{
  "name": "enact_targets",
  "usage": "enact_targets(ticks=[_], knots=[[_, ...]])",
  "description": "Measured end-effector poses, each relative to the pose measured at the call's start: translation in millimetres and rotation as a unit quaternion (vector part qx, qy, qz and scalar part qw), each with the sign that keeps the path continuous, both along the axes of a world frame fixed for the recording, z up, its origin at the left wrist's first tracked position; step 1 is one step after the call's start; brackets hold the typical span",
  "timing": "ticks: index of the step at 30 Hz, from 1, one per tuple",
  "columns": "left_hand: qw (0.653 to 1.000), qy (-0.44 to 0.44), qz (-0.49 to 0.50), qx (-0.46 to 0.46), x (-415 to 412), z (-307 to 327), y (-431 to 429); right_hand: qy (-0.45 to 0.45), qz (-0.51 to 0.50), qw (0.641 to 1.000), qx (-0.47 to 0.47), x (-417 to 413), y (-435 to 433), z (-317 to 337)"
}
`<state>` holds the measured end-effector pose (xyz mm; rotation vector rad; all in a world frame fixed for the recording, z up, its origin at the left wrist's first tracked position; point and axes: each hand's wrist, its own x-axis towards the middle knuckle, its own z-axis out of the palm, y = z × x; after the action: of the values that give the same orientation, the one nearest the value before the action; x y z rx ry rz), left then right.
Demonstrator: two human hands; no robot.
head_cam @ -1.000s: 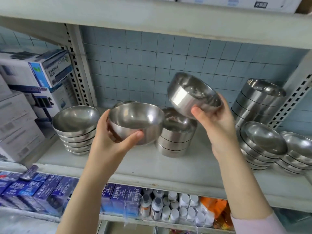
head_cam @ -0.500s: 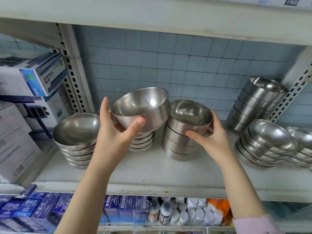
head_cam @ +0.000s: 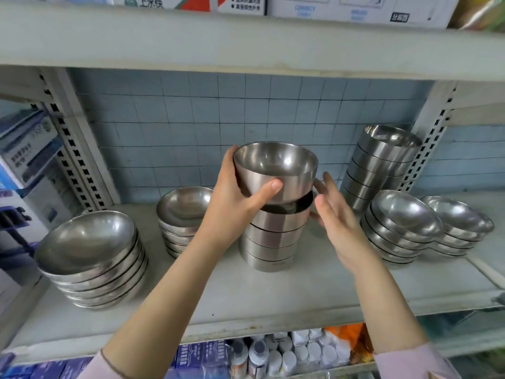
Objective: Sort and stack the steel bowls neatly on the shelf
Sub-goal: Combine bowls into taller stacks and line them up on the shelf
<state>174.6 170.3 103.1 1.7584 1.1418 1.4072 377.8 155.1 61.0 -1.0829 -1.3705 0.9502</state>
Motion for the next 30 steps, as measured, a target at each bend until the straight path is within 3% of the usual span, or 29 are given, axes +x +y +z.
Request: enact_targets(ticks=[15, 26, 30], knots=[[0.999, 0.026, 0.006, -0.024, 9, -28, -2, -0.01, 0.076, 0.995, 0.06, 11, 21, 3], [0.998, 0.055, 0.006, -0.01, 8, -26, 6, 0.005, 0.073, 0.994, 0.079, 10, 25, 5], [0.999, 0.03, -0.003, -0.013, 7, -30, 7, 0.003, 0.069, 0.995, 0.074, 8, 26, 3]])
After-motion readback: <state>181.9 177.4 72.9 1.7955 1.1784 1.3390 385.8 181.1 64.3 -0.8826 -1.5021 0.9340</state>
